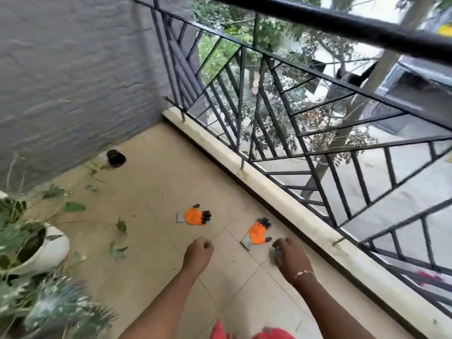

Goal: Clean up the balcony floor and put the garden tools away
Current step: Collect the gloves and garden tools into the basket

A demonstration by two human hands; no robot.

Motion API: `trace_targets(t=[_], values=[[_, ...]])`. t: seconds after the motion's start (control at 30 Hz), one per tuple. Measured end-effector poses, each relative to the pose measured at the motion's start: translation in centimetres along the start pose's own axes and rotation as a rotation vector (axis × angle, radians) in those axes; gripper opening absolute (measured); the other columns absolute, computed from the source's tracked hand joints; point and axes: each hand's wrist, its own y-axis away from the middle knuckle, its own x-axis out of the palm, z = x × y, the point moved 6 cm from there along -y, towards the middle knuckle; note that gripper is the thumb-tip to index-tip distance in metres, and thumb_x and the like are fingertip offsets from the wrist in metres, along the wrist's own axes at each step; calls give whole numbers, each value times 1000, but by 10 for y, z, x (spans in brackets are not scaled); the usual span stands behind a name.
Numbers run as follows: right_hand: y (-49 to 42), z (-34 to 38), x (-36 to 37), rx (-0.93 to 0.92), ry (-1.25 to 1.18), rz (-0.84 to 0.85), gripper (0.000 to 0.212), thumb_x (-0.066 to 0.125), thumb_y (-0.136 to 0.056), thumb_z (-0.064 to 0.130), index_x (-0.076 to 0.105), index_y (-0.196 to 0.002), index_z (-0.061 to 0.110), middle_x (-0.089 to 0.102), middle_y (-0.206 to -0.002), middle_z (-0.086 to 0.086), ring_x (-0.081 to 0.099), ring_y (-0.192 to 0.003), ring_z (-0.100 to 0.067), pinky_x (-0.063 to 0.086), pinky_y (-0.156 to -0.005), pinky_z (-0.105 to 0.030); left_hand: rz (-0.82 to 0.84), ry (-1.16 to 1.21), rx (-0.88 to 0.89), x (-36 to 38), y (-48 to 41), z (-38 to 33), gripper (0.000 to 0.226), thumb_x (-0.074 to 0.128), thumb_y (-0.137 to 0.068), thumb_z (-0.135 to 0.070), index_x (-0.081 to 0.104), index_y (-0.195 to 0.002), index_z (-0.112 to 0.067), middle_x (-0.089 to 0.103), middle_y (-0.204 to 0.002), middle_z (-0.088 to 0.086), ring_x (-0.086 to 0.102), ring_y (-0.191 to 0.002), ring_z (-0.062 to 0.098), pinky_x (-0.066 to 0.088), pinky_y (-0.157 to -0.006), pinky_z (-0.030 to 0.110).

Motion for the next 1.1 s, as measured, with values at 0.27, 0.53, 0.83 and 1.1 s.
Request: trace_targets(t=[0.27, 0.53, 0.83, 1.1], values=[[-99, -8, 19, 127, -65, 82, 25, 53, -90, 17, 58, -114, 12, 52, -114, -9, 52, -107, -27, 36, -86, -27, 41, 229, -86, -5, -99, -35, 12, 53, -92, -13, 57, -81, -18, 61, -84, 5, 56, -79, 21, 40, -69, 28], [-214, -26, 45, 200, 31, 276, 29, 51, -91, 20, 53, -120, 15, 49, -120, -7, 50, -112, -25, 38, -88, -28, 133, 291, -197, 23, -210, -57, 13, 55, -91, -12, 57, -79, -17, 57, -72, 1, 54, -76, 21, 39, -68, 30], [-308, -66, 174, 324, 21, 438, 26, 53, -90, 19, 53, -116, 14, 50, -119, -11, 50, -108, -32, 40, -85, -35, 154, 409, -367, 107, -298, 11, 29, 51, -93, -4, 54, -70, -21, 58, -66, -3, 53, -65, 16, 39, -53, 18], [-366, -137, 365, 372, 86, 547, 28, 55, -89, 17, 53, -117, 12, 50, -122, -13, 50, -111, -33, 40, -87, -36, 209, 660, -622, 201, -359, 102, 22, 49, -95, -5, 54, -76, -15, 59, -72, 1, 57, -54, 2, 45, -55, 20]])
